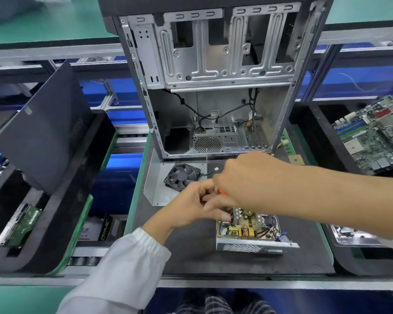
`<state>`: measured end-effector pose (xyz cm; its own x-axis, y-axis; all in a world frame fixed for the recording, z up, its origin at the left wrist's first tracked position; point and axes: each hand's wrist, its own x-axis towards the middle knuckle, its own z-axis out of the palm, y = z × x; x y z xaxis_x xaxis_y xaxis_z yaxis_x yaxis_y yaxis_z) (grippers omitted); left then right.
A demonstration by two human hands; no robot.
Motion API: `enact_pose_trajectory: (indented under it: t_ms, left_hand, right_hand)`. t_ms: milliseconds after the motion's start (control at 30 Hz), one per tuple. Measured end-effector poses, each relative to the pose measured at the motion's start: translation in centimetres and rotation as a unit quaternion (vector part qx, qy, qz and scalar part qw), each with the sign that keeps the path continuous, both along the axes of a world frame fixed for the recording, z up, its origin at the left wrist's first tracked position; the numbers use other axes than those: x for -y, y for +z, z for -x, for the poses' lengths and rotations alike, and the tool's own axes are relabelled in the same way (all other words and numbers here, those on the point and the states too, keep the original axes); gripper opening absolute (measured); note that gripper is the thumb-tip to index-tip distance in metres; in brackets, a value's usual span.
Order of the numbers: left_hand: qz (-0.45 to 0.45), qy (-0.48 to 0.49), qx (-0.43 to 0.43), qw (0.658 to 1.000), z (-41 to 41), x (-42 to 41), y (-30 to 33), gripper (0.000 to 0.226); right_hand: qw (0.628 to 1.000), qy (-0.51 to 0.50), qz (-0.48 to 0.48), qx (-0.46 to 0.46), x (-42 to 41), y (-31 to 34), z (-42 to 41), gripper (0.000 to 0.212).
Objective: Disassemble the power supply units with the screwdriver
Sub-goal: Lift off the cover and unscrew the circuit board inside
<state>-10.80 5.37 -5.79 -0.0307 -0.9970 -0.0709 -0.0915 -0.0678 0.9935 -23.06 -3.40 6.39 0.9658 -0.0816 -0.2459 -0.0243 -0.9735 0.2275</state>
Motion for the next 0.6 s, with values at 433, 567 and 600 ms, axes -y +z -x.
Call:
enact_pose_trajectory:
  t_ms: [433,567,600]
  left_hand:
    - [0.014,0.029,0.007,0.999,-0.3,-0.6,0.1,0.020]
    - [0.015,0.063,-0.032,0.997,0.4,-0.5,-0.4,0.041]
    - [0.019,0.068,-0.037,0.997,0.6,-0.4,-0.4,0.036]
  right_hand:
    - [0.991,0.024,-0.126,-0.036,1.6,-0.4,0.9,0.042]
    - [1.000,-0.001,-0.002,0.016,0.5,-1.0,0.8,0.052]
    - [1.000,0.001,-0.003,0.017,0.3,-1.2,0.7,0.049]
